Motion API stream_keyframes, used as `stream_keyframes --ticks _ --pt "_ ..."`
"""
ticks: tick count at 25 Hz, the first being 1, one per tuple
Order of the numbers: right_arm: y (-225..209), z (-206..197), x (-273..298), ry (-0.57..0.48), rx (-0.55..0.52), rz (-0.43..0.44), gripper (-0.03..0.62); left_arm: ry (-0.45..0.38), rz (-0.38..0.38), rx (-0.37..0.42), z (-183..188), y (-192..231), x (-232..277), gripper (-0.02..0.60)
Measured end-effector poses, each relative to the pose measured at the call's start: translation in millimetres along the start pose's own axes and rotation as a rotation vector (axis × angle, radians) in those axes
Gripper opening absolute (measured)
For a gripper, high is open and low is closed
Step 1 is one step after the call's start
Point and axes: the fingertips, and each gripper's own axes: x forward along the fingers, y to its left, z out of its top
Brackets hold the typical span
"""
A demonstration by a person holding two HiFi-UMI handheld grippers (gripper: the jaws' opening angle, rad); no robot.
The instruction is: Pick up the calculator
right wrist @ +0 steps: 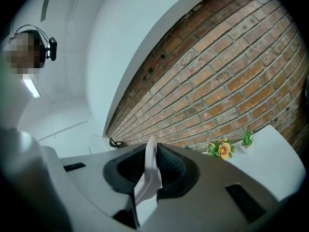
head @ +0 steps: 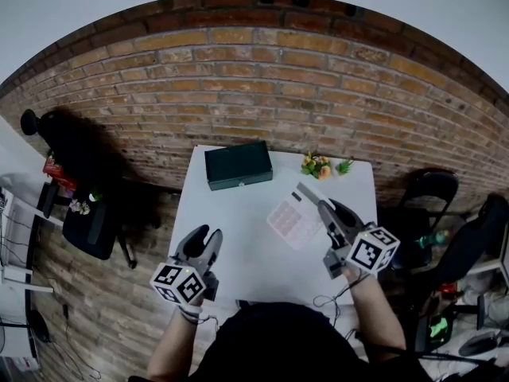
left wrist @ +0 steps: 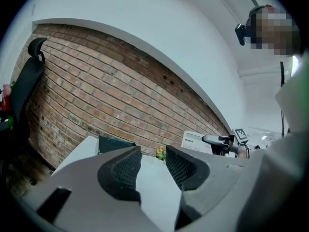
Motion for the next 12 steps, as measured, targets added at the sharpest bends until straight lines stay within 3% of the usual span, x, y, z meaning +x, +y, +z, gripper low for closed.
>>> stream_keyframes --ticks 12 --pt "4 -18 8 0.029 0.027 0.015 0.057 0.012 0.021 -0.031 -10 13 -12 0.16"
